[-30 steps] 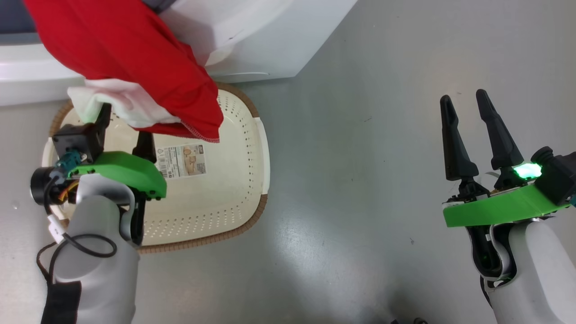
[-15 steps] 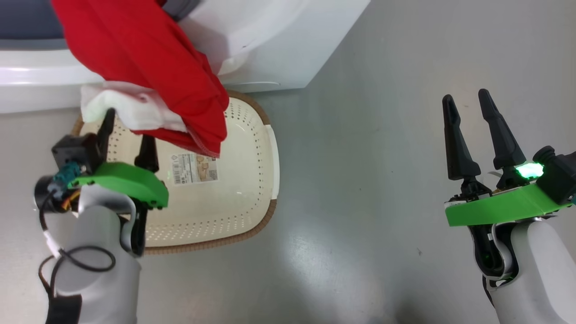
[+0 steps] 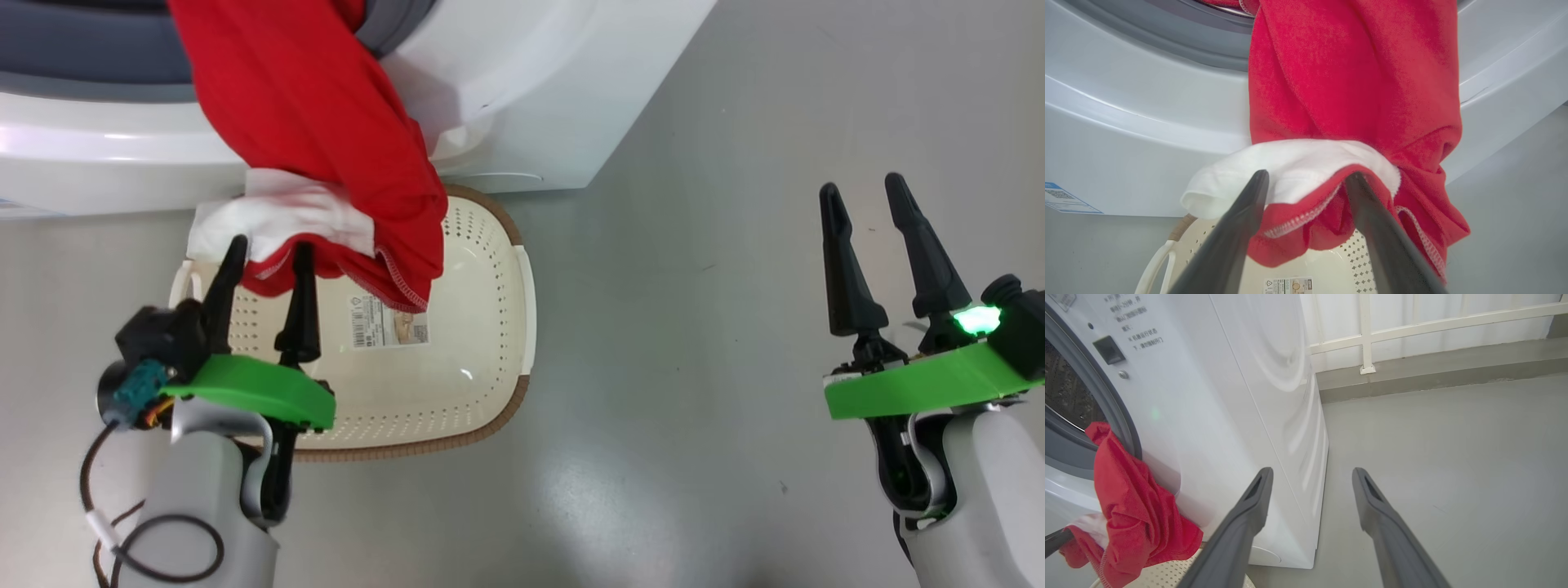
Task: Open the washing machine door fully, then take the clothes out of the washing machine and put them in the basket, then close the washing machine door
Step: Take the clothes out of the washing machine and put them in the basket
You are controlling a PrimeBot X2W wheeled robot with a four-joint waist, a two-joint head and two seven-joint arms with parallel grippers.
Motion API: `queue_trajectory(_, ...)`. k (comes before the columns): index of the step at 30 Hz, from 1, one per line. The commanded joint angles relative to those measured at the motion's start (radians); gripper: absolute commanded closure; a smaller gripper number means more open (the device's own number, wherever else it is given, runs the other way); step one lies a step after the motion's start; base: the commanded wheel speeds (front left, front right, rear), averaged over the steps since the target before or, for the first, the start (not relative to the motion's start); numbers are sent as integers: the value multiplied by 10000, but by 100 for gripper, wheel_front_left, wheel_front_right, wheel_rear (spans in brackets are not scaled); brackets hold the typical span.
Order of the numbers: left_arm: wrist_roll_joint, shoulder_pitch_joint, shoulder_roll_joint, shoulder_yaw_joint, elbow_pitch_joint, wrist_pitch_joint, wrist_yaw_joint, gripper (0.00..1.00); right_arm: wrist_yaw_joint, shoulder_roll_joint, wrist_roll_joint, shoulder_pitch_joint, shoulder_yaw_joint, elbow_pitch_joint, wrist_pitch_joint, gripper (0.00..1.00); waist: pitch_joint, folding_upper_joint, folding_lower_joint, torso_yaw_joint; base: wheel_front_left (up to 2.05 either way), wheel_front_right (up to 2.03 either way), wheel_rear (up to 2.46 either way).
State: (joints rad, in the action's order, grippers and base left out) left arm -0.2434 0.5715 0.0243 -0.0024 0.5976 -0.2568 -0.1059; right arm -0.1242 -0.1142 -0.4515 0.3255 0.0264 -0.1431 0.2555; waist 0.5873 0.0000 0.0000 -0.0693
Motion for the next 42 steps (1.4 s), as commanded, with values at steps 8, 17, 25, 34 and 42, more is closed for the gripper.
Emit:
queue_trajectory(8,-470,-1275,260,23,-1856,-49,211,0,-65,-155,-18,-531,118,192,63,0,-291,0,0,205,0,0,0)
queue_trajectory(17,-468,-2320,260,6,-3607,-49,751,0,-65,-228,-27,-695,83,207,63,0,-452,0,0,286,0,0,0)
queue_trajectory(25,-228,-3352,260,126,-5027,-49,1189,0,-65,-255,-27,-886,-16,231,63,0,-583,0,0,309,0,0,0)
queue_trajectory(34,-252,-3702,260,-2,-5625,-49,1366,0,-65,-231,-21,-988,-96,256,63,0,-615,0,0,320,0,0,0)
queue_trajectory(42,-225,-3403,260,-199,-5607,-49,1250,0,-65,-202,-10,-983,-165,293,63,0,-560,0,0,334,0,0,0)
